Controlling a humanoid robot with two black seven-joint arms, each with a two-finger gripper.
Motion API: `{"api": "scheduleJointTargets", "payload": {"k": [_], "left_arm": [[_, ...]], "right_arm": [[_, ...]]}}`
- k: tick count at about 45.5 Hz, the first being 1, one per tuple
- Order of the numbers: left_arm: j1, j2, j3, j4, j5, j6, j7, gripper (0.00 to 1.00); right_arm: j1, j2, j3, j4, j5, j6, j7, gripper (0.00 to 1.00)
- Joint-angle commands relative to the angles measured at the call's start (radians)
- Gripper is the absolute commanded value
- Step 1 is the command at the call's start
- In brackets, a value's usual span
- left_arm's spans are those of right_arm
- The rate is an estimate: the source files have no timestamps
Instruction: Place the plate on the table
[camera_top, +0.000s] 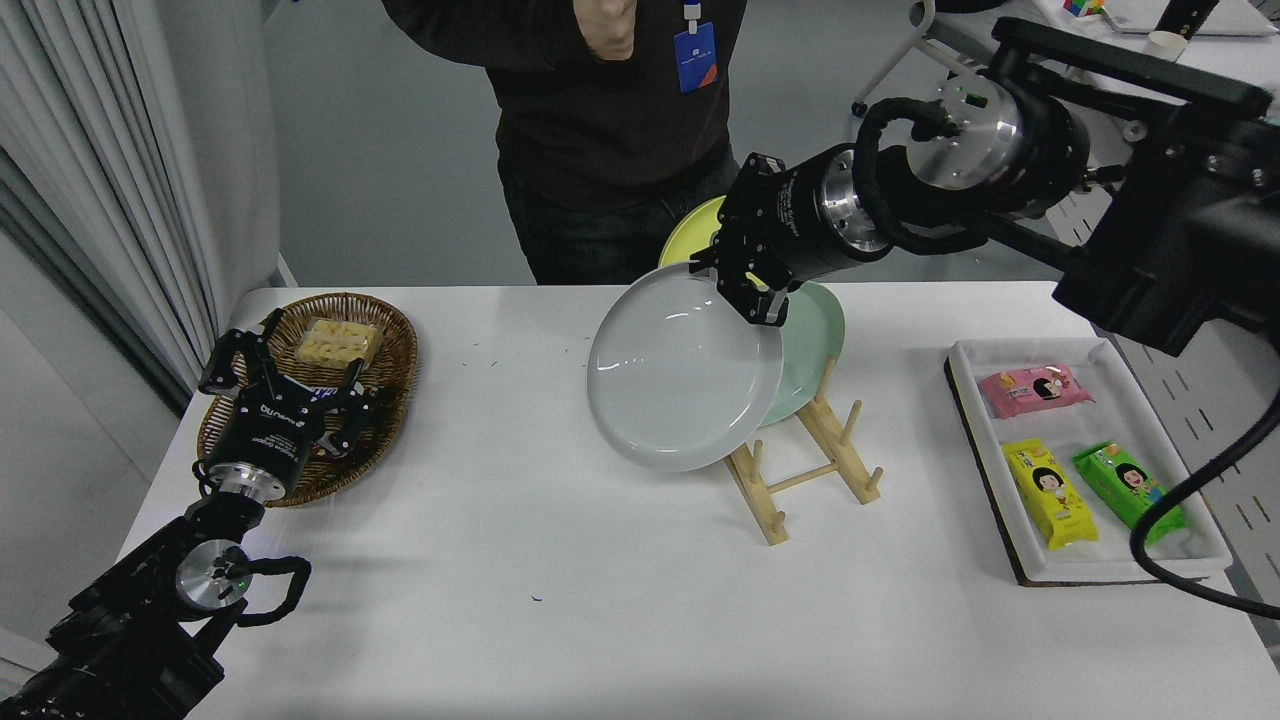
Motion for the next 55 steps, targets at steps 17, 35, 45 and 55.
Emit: {"api": "scheduleJointTargets", "payload": {"k": [17,35,45,55], "left_arm": [[0.0,0.0,0.0,0.0,-0.001,0.0,0.0,0.98],[0.0,0.0,0.001,0.0,0.0,0.0,0.0,0.98],[0.0,0.0,0.0,0.0,0.0,0.0,0.0,0.98],[0.0,0.0,0.0,0.0,0.0,0.0,0.0,0.98]], "right_arm": [[-0.058,0.179,-0.007,-0.061,0.034,-0.001,0.0,0.0],[-0.098,0.209,-0.114,-0.135,0.043,0.013,0.0,0.0],[-0.117,0.241,-0.109,-0.222,0.059,0.013,0.0,0.0],[-0.12,0.339,-0.071,-0.339,0.057,0.013,0.001,0.0]]}}
